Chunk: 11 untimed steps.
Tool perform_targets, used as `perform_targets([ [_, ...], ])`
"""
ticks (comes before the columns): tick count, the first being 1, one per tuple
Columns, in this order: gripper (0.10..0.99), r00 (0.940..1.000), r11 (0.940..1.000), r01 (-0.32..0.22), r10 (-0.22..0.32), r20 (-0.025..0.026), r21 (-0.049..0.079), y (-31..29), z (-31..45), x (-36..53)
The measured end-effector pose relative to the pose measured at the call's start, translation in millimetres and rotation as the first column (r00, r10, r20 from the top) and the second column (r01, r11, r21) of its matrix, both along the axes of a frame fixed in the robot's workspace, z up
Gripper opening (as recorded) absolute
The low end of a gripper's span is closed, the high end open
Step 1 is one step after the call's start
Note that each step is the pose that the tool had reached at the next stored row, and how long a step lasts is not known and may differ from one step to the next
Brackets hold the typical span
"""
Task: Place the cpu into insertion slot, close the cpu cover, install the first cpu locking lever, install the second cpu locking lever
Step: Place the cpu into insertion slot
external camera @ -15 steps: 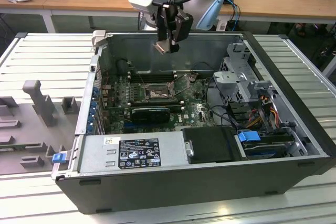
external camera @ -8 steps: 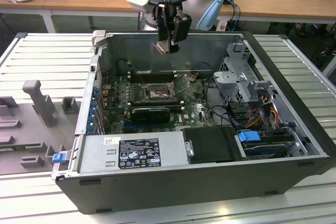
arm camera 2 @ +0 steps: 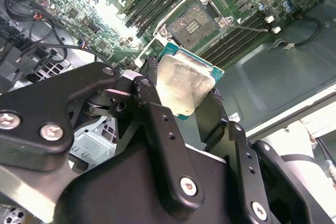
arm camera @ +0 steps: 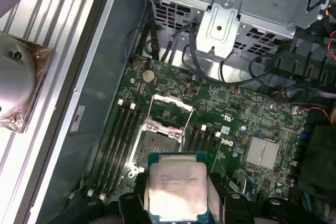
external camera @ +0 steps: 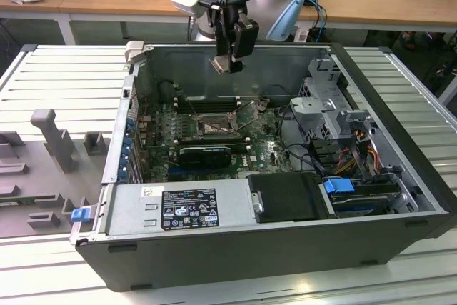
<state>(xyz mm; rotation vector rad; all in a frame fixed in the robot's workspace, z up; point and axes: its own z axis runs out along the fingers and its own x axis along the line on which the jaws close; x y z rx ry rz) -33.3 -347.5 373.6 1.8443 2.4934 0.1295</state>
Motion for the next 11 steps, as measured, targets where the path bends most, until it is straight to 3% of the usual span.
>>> perform_targets([
  [11, 0.529, 0.9974, 0.9974, 0.072, -0.072, 0.0000, 0.000, 0.0, -0.1, 0.0],
])
